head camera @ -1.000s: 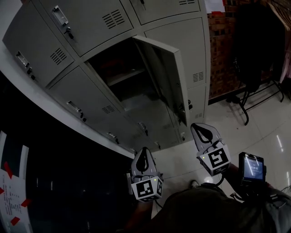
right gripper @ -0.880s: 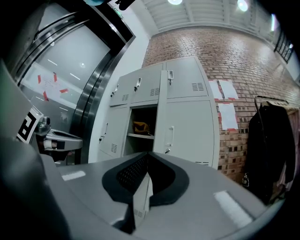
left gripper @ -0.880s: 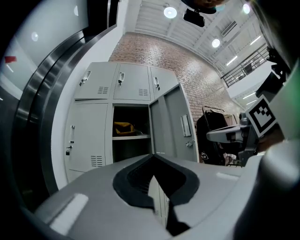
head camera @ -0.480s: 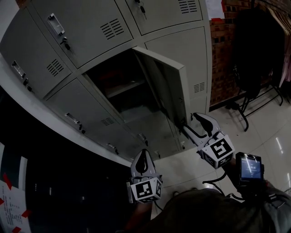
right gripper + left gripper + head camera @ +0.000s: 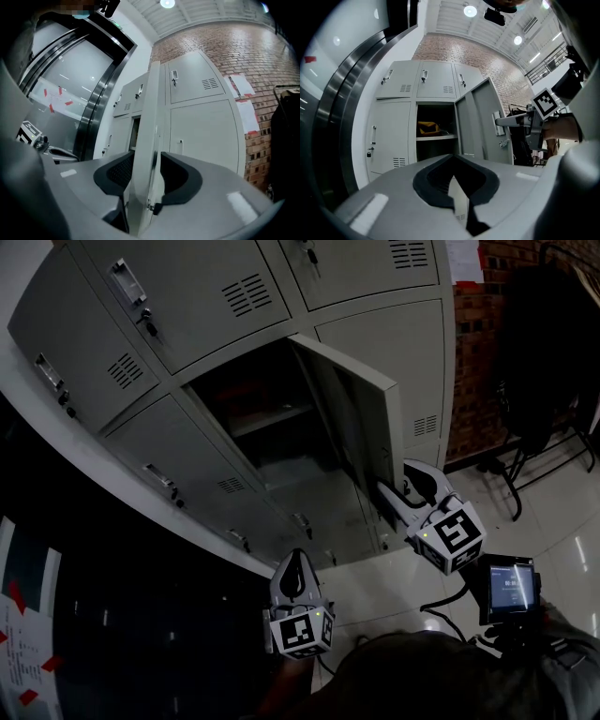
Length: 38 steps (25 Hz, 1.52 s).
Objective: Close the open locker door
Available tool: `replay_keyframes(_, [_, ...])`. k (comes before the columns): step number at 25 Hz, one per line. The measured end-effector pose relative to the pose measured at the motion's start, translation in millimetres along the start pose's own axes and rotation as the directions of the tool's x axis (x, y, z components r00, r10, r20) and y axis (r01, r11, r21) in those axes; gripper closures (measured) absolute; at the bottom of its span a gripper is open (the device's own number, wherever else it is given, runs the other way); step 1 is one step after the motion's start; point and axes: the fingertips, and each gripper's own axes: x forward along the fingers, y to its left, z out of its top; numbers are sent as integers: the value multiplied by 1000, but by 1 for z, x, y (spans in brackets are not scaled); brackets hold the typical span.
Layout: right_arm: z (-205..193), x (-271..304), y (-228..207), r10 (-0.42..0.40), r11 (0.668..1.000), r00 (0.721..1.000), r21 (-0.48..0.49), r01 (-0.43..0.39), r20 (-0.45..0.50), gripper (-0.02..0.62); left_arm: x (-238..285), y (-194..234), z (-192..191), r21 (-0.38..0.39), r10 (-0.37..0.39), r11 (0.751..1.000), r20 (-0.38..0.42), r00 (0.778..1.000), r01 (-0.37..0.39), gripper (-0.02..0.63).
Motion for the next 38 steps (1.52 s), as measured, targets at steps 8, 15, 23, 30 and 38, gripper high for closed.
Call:
replay_keyframes(8, [3, 2, 12, 41, 999, 999, 19, -42, 20, 451, -9, 5, 1, 20, 37, 999, 4, 999, -37, 604])
replay_keyframes(15, [6, 14, 55, 128, 991, 992, 19, -129, 19, 430, -18, 24, 1, 24, 49, 999, 13, 999, -49, 604])
replay_keyframes(23, [7, 57, 118, 178, 984, 983, -1, -178, 38, 431, -16, 78, 3, 25, 35, 999, 38, 999, -36, 604])
replay_keyframes(30, [9, 115, 159, 172, 985, 984, -10, -172, 42, 435, 11, 143, 6, 30, 10, 999, 70, 998, -12, 604])
replay_keyframes(38, [3, 184, 181, 135, 991, 990, -26, -134, 37, 456, 38, 208, 1, 21, 4, 1000, 80, 997, -5, 604])
